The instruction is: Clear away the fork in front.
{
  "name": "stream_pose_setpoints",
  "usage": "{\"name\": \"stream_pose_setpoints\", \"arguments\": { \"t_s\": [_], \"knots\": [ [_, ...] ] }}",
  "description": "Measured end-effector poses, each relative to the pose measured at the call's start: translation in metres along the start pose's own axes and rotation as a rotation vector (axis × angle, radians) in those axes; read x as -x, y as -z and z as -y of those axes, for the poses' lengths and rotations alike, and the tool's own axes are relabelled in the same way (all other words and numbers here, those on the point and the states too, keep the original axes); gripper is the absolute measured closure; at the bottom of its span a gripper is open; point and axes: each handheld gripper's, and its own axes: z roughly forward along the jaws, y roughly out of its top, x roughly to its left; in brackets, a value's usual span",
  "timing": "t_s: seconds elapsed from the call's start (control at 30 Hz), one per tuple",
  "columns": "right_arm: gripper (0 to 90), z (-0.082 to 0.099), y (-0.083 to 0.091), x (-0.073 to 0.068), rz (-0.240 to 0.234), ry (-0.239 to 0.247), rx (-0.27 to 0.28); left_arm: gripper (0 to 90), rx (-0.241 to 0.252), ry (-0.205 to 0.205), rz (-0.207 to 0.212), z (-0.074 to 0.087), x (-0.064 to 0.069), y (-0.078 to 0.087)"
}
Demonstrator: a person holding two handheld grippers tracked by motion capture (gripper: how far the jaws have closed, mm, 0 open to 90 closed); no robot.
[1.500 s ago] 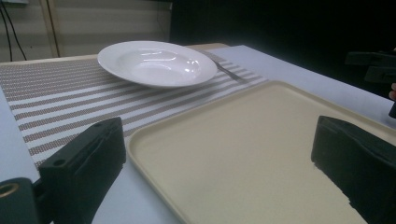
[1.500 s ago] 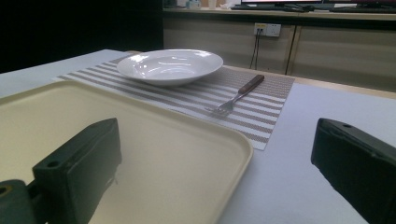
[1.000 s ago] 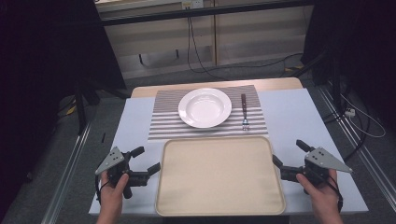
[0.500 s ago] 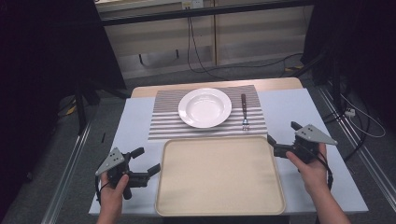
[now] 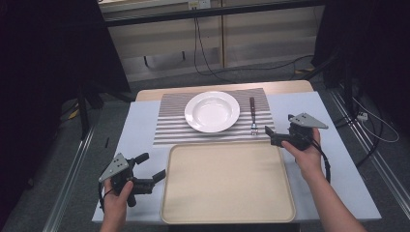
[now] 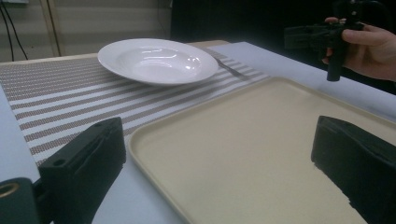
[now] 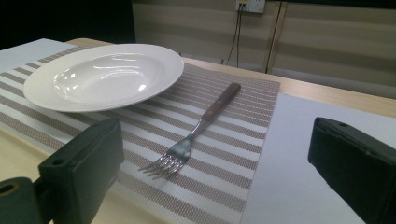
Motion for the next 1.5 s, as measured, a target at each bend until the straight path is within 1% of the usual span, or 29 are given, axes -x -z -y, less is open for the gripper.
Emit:
{"name": "stream_pose_setpoints", "arguments": {
  "t_s": [0.03, 0.07, 0.1, 0.13, 0.33, 0.37, 0.4, 0.5, 0.53, 0.57, 0.7, 0.77, 0.8, 0.83, 0.9, 0.93, 0.97, 1.03, 1.1, 1.2, 1.23, 1.27, 1.3, 1.33, 1.4, 1.47, 1.5],
  "knots": [
    [3.4, -0.001, -0.004, 0.001, -0.001, -0.005, -0.004, 3.4, -0.001, -0.001, 0.0, 0.0, 0.0, 0.0],
    [3.4, -0.004, -0.011, 0.001, 0.005, 0.001, -0.014, 3.4, -0.002, -0.001, 0.001, 0.0, 0.0, 0.0],
    [3.4, -0.004, -0.011, 0.001, 0.005, 0.001, -0.014, 3.4, -0.002, -0.002, 0.001, 0.0, 0.0, -0.001],
    [3.4, -0.005, -0.014, 0.001, 0.006, 0.006, -0.02, 3.4, 0.0, 0.0, 0.0, 0.0, 0.0, -0.001],
    [3.7, -0.012, -0.032, -0.001, -0.003, 0.004, -0.03, 3.4, 0.0, -0.004, -0.006, 0.0, -0.001, 0.0],
    [3.5, -0.013, -0.035, -0.001, 0.001, 0.01, -0.035, 3.4, 0.0, -0.004, -0.006, 0.0, -0.001, 0.0],
    [3.0, -0.014, -0.04, 0.0, 0.007, 0.005, -0.041, 3.4, 0.0, -0.003, -0.004, 0.0, -0.001, 0.0],
    [3.2, -0.014, -0.045, 0.001, 0.009, 0.0, -0.053, 3.4, -0.001, 0.0, -0.002, 0.0, 0.0, 0.0],
    [3.2, -0.014, -0.051, 0.002, 0.005, -0.002, -0.066, 3.4, -0.002, -0.001, -0.003, 0.0, 0.0, 0.0],
    [3.2, -0.014, -0.051, 0.002, 0.005, -0.002, -0.066, 3.4, -0.003, -0.003, -0.002, 0.0, -0.001, 0.0],
    [4.1, -0.016, -0.06, 0.005, 0.013, -0.019, -0.081, 3.4, -0.003, -0.002, -0.006, 0.0, -0.001, 0.0],
    [4.2, -0.017, -0.065, 0.005, 0.016, -0.012, -0.084, 3.4, -0.002, 0.002, -0.012, 0.001, -0.001, 0.0],
    [4.4, -0.017, -0.067, 0.005, 0.02, -0.005, -0.09, 3.4, -0.002, -0.003, -0.011, 0.0, -0.001, 0.0],
    [5.7, -0.018, -0.07, 0.006, 0.03, 0.0, -0.094, 3.4, -0.002, -0.003, -0.013, 0.0, -0.001, 0.0],
    [7.8, -0.019, -0.074, 0.008, 0.023, -0.011, -0.104, 3.4, -0.003, -0.005, -0.014, 0.0, -0.001, 0.0],
    [8.7, -0.02, -0.079, 0.009, 0.035, -0.009, -0.121, 3.4, -0.003, -0.004, -0.015, 0.0, -0.001, 0.001],
    [8.7, -0.02, -0.079, 0.009, 0.035, -0.009, -0.121, 3.4, -0.005, -0.005, -0.016, 0.0, -0.001, 0.001],
    [12.4, -0.021, -0.083, 0.011, 0.031, -0.012, -0.128, 3.4, -0.006, -0.004, -0.018, 0.0, -0.001, 0.001],
    [13.6, -0.023, -0.088, 0.011, 0.025, -0.016, -0.136, 3.4, -0.007, -0.005, -0.02, 0.0, -0.001, 0.0],
    [19.0, -0.023, -0.095, 0.012, 0.02, -0.003, -0.155, 3.4, -0.016, -0.012, -0.021, 0.001, -0.002, 0.001],
    [23.0, -0.024, -0.098, 0.013, 0.028, -0.003, -0.166, 3.4, -0.014, -0.003, -0.018, 0.001, -0.001, 0.0],
    [26.6, -0.024, -0.1, 0.013, 0.023, -0.005, -0.173, 3.4, -0.011, -0.002, -0.015, 0.001, -0.001, 0.0],
    [29.0, -0.024, -0.103, 0.013, 0.02, -0.006, -0.18, 3.4, -0.012, -0.003, -0.015, 0.001, -0.001, 0.0],
    [30.5, -0.025, -0.105, 0.014, 0.027, -0.005, -0.183, 3.4, -0.013, -0.005, -0.016, 0.001, -0.001, 0.0],
    [37.4, -0.025, -0.109, 0.015, 0.014, -0.022, -0.195, 3.4, -0.016, -0.007, -0.022, 0.001, -0.001, 0.0],
    [43.2, -0.025, -0.113, 0.016, 0.016, -0.034, -0.219, 3.4, -0.018, -0.007, -0.025, 0.001, -0.001, 0.001],
    [44.5, -0.025, -0.115, 0.016, 0.011, -0.037, -0.237, 3.4, -0.015, -0.005, -0.027, 0.001, -0.001, 0.001]
  ]
}}
